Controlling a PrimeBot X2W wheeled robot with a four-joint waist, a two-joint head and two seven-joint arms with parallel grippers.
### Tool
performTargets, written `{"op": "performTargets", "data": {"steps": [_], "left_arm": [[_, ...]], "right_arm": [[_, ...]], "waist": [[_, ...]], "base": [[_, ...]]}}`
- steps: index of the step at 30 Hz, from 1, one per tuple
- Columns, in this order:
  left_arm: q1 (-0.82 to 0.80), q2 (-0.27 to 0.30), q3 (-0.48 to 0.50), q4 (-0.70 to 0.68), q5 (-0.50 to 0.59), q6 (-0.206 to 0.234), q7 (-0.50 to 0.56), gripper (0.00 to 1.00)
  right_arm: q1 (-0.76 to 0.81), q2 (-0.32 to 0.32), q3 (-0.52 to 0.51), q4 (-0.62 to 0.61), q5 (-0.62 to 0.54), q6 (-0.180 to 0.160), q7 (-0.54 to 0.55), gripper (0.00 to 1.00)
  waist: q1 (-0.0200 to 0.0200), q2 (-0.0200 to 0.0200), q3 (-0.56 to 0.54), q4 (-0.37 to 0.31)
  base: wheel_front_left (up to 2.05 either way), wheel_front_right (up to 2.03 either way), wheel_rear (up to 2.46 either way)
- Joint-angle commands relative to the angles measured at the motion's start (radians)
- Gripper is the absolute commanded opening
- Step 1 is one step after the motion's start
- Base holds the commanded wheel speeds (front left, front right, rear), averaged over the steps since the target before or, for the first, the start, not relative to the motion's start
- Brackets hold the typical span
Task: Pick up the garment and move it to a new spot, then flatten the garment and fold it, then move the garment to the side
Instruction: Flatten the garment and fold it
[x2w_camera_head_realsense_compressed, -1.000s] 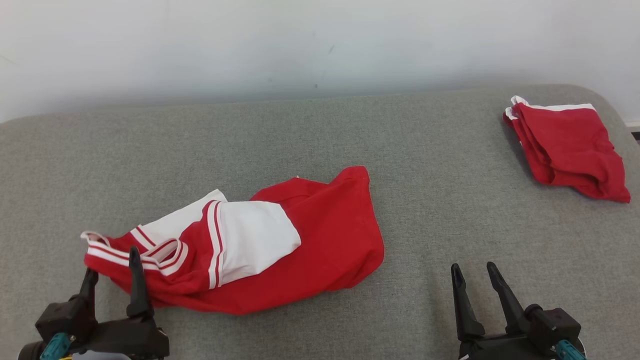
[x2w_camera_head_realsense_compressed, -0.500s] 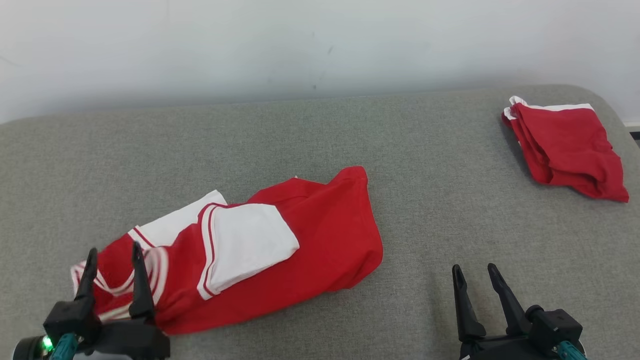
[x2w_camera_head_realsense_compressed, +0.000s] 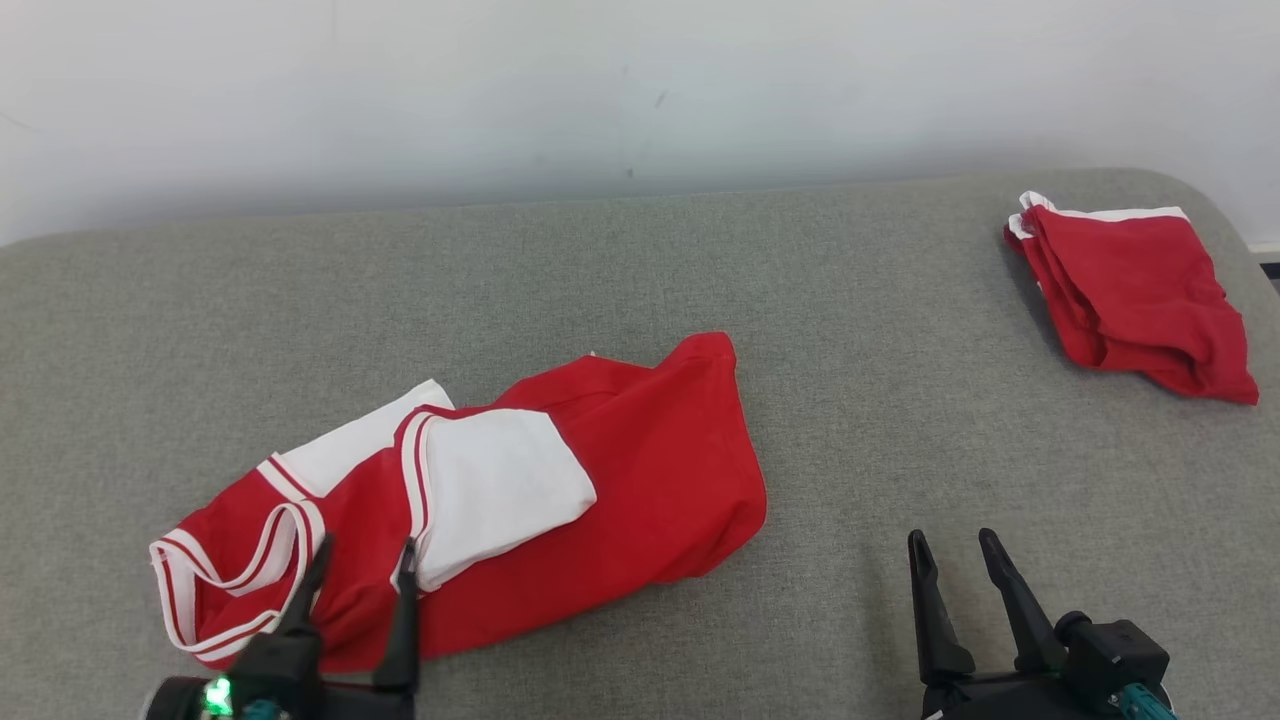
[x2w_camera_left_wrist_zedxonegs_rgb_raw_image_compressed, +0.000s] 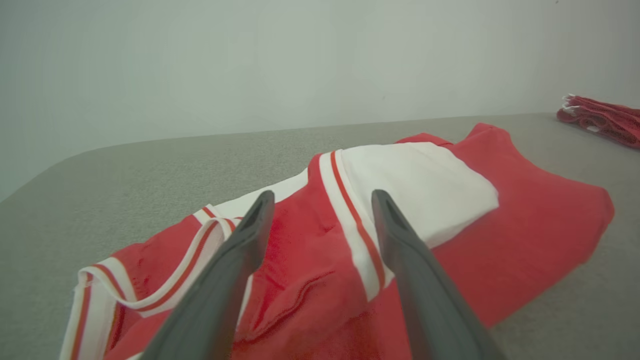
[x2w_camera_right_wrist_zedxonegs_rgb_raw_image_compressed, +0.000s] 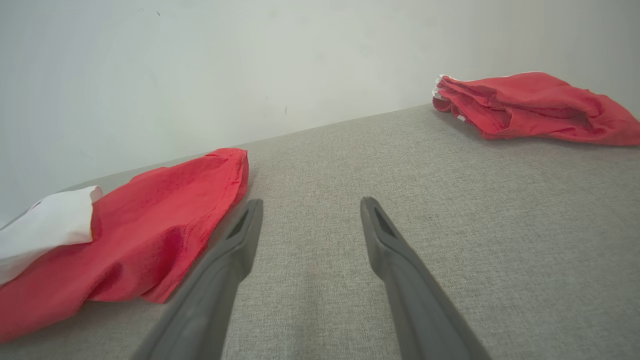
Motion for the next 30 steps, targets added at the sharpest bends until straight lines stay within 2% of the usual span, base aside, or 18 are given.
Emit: {"op": "performTargets", "data": {"steps": [1,8,15,16,17,18,24,30], "left_arm": [[0.019,0.007,-0.025,-0.012,0.013,-0.009,0.014,1.0],[0.011,0.031,-0.07,-0.014,0.01,-0.02,0.039,1.0],[-0.01,0.049,-0.08,0.063,-0.005,-0.025,0.06,1.0],[-0.01,0.05,-0.081,0.076,-0.01,-0.026,0.063,0.85],[-0.017,0.05,-0.08,0.083,-0.015,-0.026,0.057,0.45],[-0.021,0.052,-0.081,0.093,-0.017,-0.027,0.056,0.0],[-0.053,0.05,-0.085,0.109,-0.045,-0.027,0.029,0.0],[-0.035,0.046,-0.074,-0.013,-0.085,-0.025,0.011,0.0]], "right_arm": [[0.004,0.001,-0.002,-0.002,0.001,-0.003,-0.002,1.0],[-0.007,0.0,-0.001,0.003,0.001,-0.003,-0.002,1.0],[-0.004,0.0,0.007,0.001,0.004,-0.003,-0.002,1.0],[-0.004,0.001,0.007,0.002,0.004,-0.003,-0.002,1.0],[-0.003,0.001,0.005,0.002,0.003,-0.003,-0.002,1.0],[-0.003,0.001,0.004,0.002,0.003,-0.003,-0.002,1.0],[0.008,0.001,-0.011,-0.003,-0.004,-0.003,-0.002,1.0],[0.021,0.001,-0.019,-0.004,-0.003,-0.003,-0.002,1.0]], "waist": [[0.0,0.0,0.003,0.0],[0.0,0.0,0.01,-0.007],[0.0,0.0,0.013,-0.034],[0.0,0.0,0.012,-0.037],[0.0,0.0,0.012,-0.04],[0.0,0.0,0.011,-0.042],[0.0,0.0,0.0,-0.018],[0.0,0.0,-0.016,0.065]], "base": [[0.0,0.0,0.0],[0.0,0.0,0.0],[0.0,0.0,0.0],[0.0,0.0,0.0],[0.0,0.0,0.0],[0.0,0.0,0.0],[0.0,0.0,0.0],[0.0,0.0,0.0]]}}
